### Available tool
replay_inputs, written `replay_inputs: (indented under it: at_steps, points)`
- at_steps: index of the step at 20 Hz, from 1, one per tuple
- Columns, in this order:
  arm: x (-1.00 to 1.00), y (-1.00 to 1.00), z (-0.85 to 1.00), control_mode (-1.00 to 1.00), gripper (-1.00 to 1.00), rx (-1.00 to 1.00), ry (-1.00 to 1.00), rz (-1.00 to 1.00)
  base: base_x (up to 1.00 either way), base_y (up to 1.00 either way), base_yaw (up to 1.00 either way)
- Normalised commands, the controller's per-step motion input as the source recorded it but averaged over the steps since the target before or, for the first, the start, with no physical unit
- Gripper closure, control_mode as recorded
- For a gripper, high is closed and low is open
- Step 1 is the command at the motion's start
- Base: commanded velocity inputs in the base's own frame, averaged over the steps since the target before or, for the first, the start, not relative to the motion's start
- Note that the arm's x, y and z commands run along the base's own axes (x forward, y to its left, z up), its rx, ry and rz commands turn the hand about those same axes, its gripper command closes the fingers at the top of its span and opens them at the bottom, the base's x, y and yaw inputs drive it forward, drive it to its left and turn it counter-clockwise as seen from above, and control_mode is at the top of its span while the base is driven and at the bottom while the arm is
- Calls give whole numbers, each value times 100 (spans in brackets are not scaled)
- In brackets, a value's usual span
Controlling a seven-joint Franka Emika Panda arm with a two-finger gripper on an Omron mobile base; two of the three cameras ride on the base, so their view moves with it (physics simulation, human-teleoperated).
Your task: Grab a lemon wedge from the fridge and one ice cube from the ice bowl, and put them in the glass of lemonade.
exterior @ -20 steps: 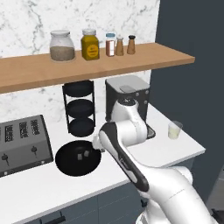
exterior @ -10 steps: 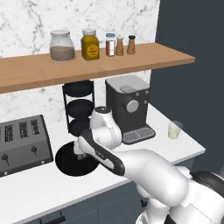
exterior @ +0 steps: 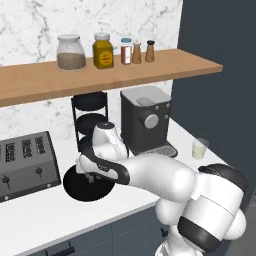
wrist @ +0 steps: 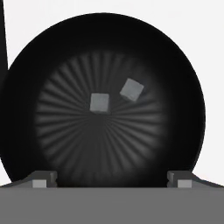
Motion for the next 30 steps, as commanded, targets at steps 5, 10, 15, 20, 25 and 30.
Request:
replay_inputs:
  at_steps: [5,10,15,20,25,30]
  points:
    - [16,9,-26,-100,-100,-4,-2,-8,0,0,0]
    - [16,11,-14,-100,-100,-2,0,-7,0,0,0]
    - [29,8,-4,-100,-100,0,0,-7,0,0,0]
    - [10,6,-26,-100,-100,-1,0,-6,0,0,0]
    - [2,9,-22,-100,-100,0,0,-6,0,0,0]
    - [1,1,-18,-100,-100,0,0,-6,0,0,0]
